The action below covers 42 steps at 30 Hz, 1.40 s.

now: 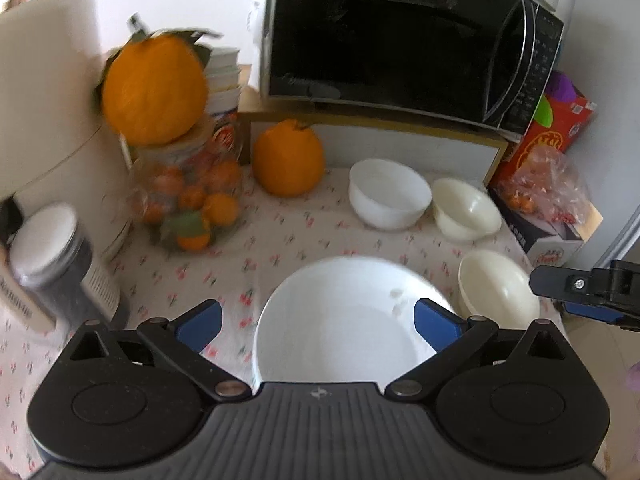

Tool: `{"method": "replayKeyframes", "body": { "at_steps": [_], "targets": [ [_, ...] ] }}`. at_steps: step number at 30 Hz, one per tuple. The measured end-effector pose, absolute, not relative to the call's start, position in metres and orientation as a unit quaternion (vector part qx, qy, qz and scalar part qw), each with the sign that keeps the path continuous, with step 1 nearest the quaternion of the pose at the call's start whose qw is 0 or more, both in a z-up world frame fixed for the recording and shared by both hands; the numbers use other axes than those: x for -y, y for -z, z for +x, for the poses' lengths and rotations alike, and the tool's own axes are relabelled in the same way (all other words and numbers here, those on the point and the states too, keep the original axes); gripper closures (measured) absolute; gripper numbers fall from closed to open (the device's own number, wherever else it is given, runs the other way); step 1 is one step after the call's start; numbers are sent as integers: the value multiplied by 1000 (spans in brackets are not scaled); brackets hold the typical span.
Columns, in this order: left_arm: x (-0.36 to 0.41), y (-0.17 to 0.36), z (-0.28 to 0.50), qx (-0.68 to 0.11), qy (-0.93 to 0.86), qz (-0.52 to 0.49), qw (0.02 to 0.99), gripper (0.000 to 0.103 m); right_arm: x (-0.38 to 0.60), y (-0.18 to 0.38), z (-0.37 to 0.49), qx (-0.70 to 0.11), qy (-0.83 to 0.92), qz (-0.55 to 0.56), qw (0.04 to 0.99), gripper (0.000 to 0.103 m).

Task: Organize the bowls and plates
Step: 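Move both grippers to the small white bowl by the microwave, then close both grippers on the small white bowl rim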

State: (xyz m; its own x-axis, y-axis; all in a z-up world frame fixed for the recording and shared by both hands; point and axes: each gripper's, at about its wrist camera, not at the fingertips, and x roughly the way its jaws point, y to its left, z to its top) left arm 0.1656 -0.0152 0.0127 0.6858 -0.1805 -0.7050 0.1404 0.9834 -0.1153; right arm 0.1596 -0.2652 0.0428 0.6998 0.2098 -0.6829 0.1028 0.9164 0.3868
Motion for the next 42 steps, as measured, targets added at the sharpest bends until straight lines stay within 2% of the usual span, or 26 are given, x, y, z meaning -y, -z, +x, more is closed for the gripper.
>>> {"method": "replayKeyframes", "body": {
  "at_steps": [13,18,27,33,37,42],
  "targets": [
    [45,9,240,-395,43,-87,914,1,277,-35,260,-379,-40,203,902,17],
    [44,28,268,-406,46,-129,904,14,277,-22,307,-382,-52,199,901,17],
    [48,61,291,-427,65,-238,870,29,268,0,360,-373,-67,182,907,18],
    [42,70,293,-420,57,-306,853,40,265,12,378,-374,-66,179,907,28],
    [40,66,292,-402,65,-320,855,45,262,17,386,-378,-71,177,906,41],
    [37,70,298,-391,68,-329,857,56,253,22,391,-384,-77,157,907,56]
  ]
}}
